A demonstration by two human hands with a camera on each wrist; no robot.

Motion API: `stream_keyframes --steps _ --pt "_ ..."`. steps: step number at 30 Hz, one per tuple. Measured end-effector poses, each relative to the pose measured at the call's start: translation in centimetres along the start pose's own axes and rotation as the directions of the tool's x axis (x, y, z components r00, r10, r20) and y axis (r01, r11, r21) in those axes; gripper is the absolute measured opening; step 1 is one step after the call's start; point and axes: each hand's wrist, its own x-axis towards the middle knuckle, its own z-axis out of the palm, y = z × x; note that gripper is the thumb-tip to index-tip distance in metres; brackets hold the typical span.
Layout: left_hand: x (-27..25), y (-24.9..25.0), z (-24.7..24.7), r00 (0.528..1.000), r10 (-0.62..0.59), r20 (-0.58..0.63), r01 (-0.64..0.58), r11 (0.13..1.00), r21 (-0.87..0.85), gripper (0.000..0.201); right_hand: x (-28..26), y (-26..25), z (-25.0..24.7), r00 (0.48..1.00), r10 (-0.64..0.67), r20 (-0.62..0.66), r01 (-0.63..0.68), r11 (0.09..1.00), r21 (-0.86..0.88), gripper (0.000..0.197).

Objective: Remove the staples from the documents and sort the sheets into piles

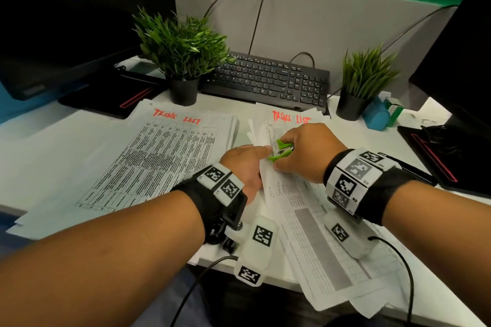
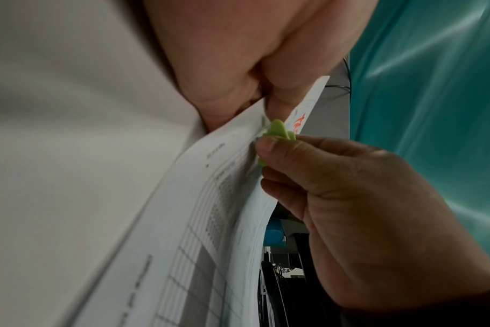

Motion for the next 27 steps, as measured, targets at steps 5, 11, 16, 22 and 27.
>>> stream_keyframes --steps 5,11,16,22,27 --pt "-0.1 0.0 -0.2 1.0 -0.003 0.003 0.004 0.999 -0.039 0.023 0.0 -0.5 0.1 1.0 0.007 0.008 -0.006 0.998 -0.058 0.035" --pt "-0.4 -0.1 0.2 1.0 0.003 -0.016 -0.004 0.999 -0.033 0.021 0.2 -0.7 0.3 0.999 -0.018 0.03 0.022 0.989 -0.146 0.027" --pt "-0.3 0.0 0.3 0.999 0.012 -0.05 -0.012 1.0 0.003 0.025 0.4 1.0 -1.4 0.998 0.058 0.037 -0.057 0.998 -0.016 0.041" --pt "-0.5 0.3 0.2 0.999 -0.002 -0.053 0.004 0.999 0.037 0.039 -1.6 6.6 -3.1 0.929 0.29 0.232 -0.257 0.953 -0.163 0.04" --pt "-1.2 1.4 0.7 0.999 -0.035 -0.03 0.035 0.999 0.012 0.031 -2.6 5.8 -3.7 0.971 0.204 0.123 -0.173 0.958 -0.229 0.067"
